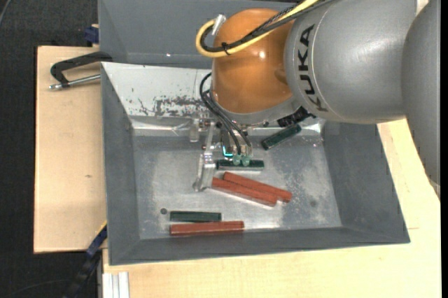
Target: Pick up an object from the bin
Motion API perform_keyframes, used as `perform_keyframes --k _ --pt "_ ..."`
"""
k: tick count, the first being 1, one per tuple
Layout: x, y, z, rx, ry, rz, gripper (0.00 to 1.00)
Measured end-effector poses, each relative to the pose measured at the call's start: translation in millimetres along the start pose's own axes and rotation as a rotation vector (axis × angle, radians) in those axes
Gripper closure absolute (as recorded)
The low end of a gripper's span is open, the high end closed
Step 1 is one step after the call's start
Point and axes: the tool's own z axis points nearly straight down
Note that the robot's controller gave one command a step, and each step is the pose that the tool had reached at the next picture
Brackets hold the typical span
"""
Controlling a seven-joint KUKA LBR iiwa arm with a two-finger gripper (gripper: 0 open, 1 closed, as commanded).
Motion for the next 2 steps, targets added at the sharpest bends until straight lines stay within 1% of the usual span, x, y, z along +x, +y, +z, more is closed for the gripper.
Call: perform_keyframes --k 1,2 --pt "13.3 -109 101 0.004 0.0 -0.2 0.0" --pt "11.9 -128 118 -0.001 -0.009 -0.176 0.0"
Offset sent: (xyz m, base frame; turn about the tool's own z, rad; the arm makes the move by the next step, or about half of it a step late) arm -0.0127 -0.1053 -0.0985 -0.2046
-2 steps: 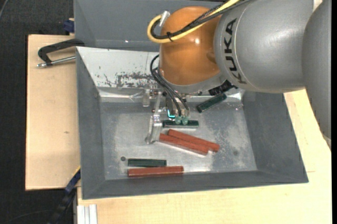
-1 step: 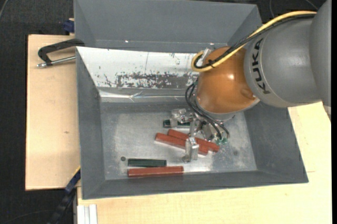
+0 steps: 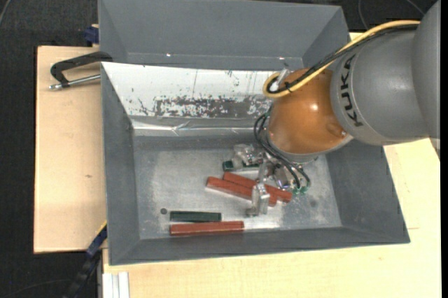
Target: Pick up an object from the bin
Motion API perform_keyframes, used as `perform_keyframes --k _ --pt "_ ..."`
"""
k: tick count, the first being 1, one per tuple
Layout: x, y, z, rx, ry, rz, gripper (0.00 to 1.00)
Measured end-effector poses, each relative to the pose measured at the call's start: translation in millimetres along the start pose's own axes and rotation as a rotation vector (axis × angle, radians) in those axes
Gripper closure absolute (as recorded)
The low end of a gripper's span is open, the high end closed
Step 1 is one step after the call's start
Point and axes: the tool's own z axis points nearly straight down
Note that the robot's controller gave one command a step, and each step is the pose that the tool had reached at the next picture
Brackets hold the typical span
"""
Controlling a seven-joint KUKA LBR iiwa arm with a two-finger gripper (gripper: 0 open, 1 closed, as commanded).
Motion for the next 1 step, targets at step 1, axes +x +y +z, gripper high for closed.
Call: perform_keyframes --k 1 --pt "35.8 -33.8 -69.3 0.004 -0.005 -0.177 0.0"
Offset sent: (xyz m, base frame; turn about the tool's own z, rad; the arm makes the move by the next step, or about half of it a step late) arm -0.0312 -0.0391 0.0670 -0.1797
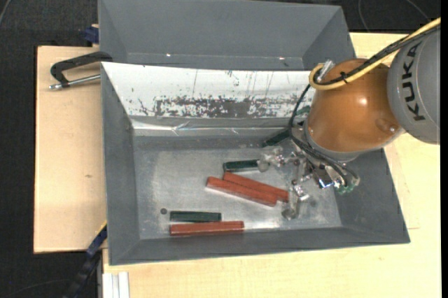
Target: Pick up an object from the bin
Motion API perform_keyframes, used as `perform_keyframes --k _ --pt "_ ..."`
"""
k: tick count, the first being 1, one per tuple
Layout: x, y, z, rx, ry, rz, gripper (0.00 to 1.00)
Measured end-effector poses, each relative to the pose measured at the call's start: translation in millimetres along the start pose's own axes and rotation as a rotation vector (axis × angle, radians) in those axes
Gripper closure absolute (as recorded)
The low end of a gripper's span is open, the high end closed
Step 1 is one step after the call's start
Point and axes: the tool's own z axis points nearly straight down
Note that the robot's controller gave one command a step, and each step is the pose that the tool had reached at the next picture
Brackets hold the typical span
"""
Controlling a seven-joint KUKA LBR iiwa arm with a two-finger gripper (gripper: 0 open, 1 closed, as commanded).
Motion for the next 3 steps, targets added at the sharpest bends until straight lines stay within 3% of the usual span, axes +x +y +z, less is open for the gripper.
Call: perform_keyframes --k 1,2,3 --pt "-22.3 -2 70 -0.003 0.0 -0.007 0.0" --pt "-22.9 -3 67 -0.003 -0.002 -0.006 1.0" --pt "-21.6 -15 -91 0.002 -0.006 -0.221 1.0"
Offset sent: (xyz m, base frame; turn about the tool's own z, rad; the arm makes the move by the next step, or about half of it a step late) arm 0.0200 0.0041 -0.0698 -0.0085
